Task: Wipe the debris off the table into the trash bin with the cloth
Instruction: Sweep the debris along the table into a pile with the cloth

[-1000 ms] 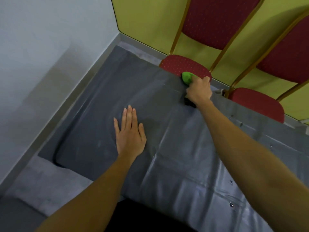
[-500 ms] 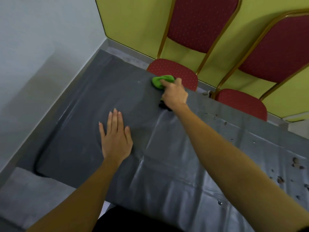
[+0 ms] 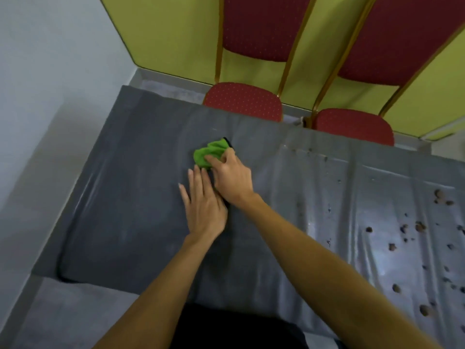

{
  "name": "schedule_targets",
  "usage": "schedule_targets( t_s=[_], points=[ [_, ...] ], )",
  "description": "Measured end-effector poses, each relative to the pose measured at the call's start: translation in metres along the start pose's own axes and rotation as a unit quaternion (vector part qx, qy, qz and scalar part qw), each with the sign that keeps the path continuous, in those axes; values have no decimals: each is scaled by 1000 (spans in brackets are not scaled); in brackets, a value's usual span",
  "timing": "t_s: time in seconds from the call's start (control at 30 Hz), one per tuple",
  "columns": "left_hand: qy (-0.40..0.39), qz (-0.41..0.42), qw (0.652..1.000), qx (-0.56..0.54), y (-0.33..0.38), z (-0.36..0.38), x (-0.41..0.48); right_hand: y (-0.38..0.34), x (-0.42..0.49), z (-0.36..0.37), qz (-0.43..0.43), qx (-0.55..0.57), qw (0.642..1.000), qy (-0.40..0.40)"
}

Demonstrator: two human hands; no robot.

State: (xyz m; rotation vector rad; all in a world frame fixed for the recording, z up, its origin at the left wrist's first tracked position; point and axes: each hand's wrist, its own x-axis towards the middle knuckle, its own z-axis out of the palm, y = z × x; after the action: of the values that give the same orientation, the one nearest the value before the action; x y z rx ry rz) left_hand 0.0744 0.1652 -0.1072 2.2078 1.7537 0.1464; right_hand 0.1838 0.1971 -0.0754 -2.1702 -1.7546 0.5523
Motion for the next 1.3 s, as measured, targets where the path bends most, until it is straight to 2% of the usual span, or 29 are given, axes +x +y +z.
schedule_targets(
  t_s=[0.1,0.2,0.33,0.43,0.47,0.53,0.6,0.67,0.73,0.87,0.97,1.03,1.07,1.17,1.23,1.3],
  points=[
    [9,28,999,43,-1,17,-14,39,-3,-19,62,-2,995,80],
    [15,27,998,59,-4,18,-14,114,-8,-62,187,-39,976,107],
    [21,28,997,70,2,17,-15,203,-24,-115,359,-46,916,174],
    [22,23,997,70,1,15,-16,202,-16,-120,422,-2,884,200],
    [23,22,997,67,2,15,-16,187,-11,-112,397,2,894,209],
    [23,21,997,64,3,15,-17,140,-6,-83,265,-1,945,194],
    [25,21,997,68,3,15,-17,88,-14,-50,106,-17,988,108],
    [22,20,997,70,2,15,-15,59,-30,-32,18,-25,999,38],
    [24,19,997,70,2,16,-16,70,-38,-36,28,-20,999,39],
    [22,21,997,69,3,16,-15,159,-48,-75,200,-40,972,118],
    [23,19,997,67,4,14,-16,217,-65,-109,359,-11,913,195],
    [22,18,997,69,3,14,-17,222,-65,-117,428,2,874,231],
    [23,20,997,69,2,14,-17,210,-61,-113,428,-6,872,235],
    [26,22,997,71,2,16,-16,132,-62,-79,284,7,934,215],
    [27,19,997,71,2,18,-16,67,-80,-40,174,39,971,162],
    [25,22,997,77,1,19,-15,23,-106,-6,79,44,992,87]
  ],
)
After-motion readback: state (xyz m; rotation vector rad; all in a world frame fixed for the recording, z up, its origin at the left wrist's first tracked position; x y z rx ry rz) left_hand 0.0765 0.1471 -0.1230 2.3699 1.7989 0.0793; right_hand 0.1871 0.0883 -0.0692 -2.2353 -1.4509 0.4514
